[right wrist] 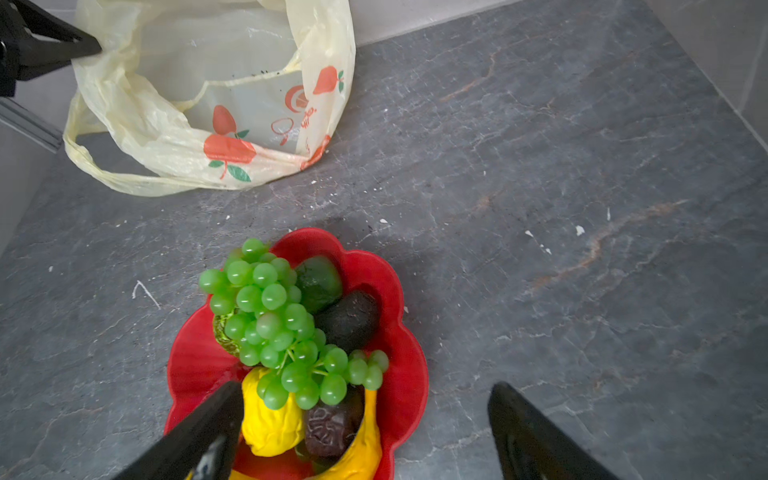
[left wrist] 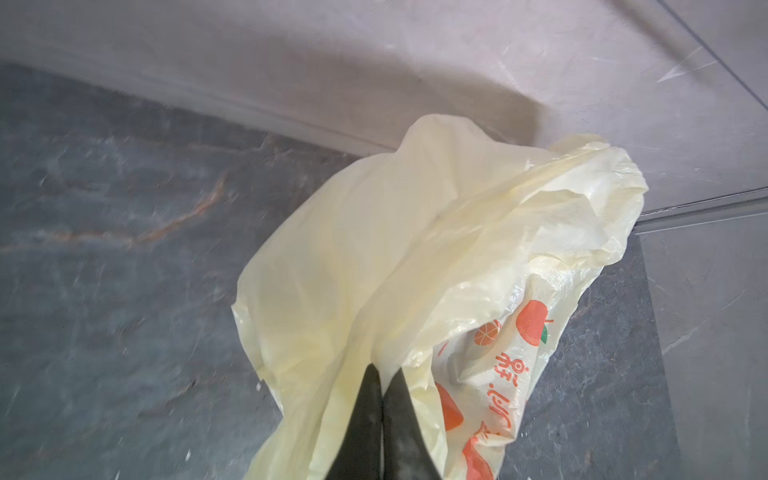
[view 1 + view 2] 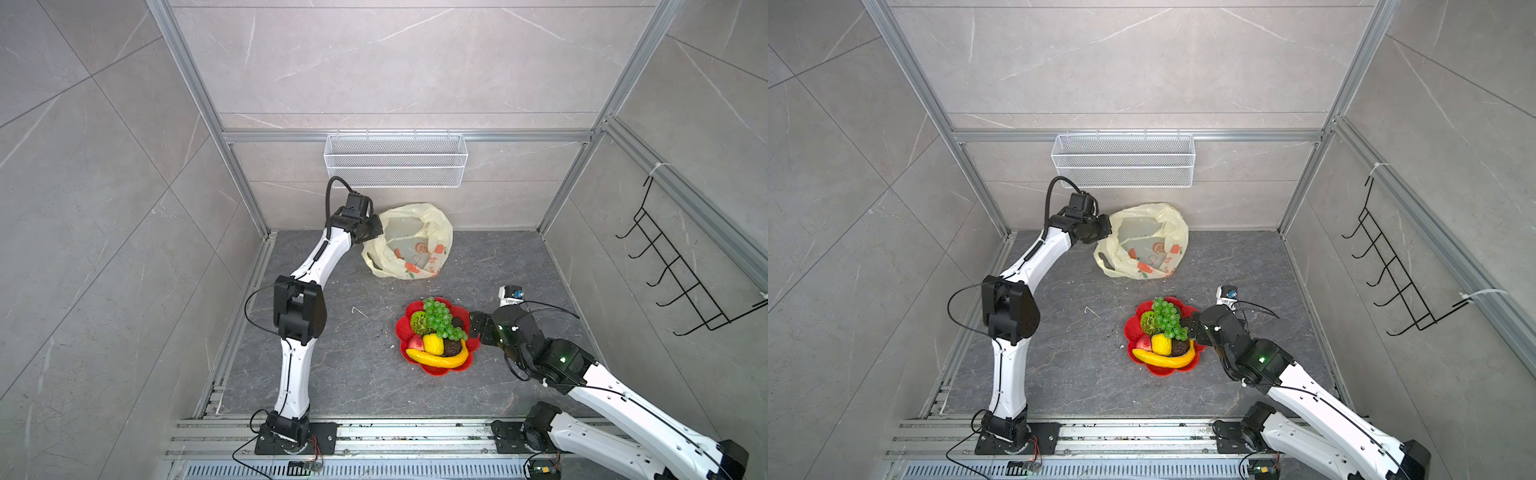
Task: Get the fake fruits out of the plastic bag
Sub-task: 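Release the bag edge with the left gripper and pull both arms back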
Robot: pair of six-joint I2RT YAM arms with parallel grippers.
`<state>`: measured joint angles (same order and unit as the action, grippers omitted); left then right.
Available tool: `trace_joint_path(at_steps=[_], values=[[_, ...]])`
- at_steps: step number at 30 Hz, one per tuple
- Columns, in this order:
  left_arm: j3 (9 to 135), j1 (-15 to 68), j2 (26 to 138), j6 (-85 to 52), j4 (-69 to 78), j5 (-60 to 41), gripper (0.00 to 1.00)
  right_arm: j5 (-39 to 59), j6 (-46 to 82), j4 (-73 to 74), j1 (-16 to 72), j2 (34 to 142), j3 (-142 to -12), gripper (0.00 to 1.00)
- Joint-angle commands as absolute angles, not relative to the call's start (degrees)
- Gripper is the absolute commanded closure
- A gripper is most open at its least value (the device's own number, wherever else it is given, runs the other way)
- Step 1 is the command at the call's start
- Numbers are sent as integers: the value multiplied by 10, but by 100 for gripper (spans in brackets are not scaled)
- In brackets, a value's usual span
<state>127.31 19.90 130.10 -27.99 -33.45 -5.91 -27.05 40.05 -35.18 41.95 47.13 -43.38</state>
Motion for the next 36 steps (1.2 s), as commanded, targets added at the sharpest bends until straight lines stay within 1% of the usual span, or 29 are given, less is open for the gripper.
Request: trace_joint_path(at_steps=[1, 4, 9, 10, 13, 17, 20, 22, 23, 25, 27, 31, 33, 36], values=[[1344, 202, 1359, -222, -369, -88, 100, -290, 443, -366, 417, 454, -415, 6], [1395, 205, 1408, -206, -351, -83, 100, -285, 459, -376, 417, 453, -411, 6], [1466, 208, 1457, -184, -361, -39, 100, -284, 471, -386, 417, 442, -402, 6], [1470, 207, 1457, -182, -367, -29, 96, -283, 474, -386, 416, 438, -398, 6], [1464, 210, 1439, -180, -382, 0, 70, -284, 491, -391, 413, 432, -392, 1], [1452, 217, 1396, -177, -415, 19, 43, -261, 492, -387, 386, 444, -395, 0], [1447, 226, 1354, -184, -465, 38, 29, -212, 485, -374, 345, 471, -399, 0], [1423, 229, 1308, -201, -506, 43, 25, -172, 483, -366, 312, 490, -402, 0], [1387, 230, 1277, -212, -514, 43, 24, -150, 483, -361, 294, 497, -401, 0], [1262, 233, 1198, -234, -487, 33, 23, -107, 485, -341, 259, 507, -393, 0], [1095, 239, 1097, -249, -410, 29, 22, -52, 495, -307, 218, 513, -371, 0], [824, 242, 934, -287, -279, 34, 20, 60, 533, -225, 140, 525, -308, 1], [703, 243, 860, -307, -217, 36, 20, 87, 558, -171, 127, 528, -272, 1], [573, 242, 784, -323, -148, 21, 19, 118, 577, -97, 127, 540, -237, 1]])
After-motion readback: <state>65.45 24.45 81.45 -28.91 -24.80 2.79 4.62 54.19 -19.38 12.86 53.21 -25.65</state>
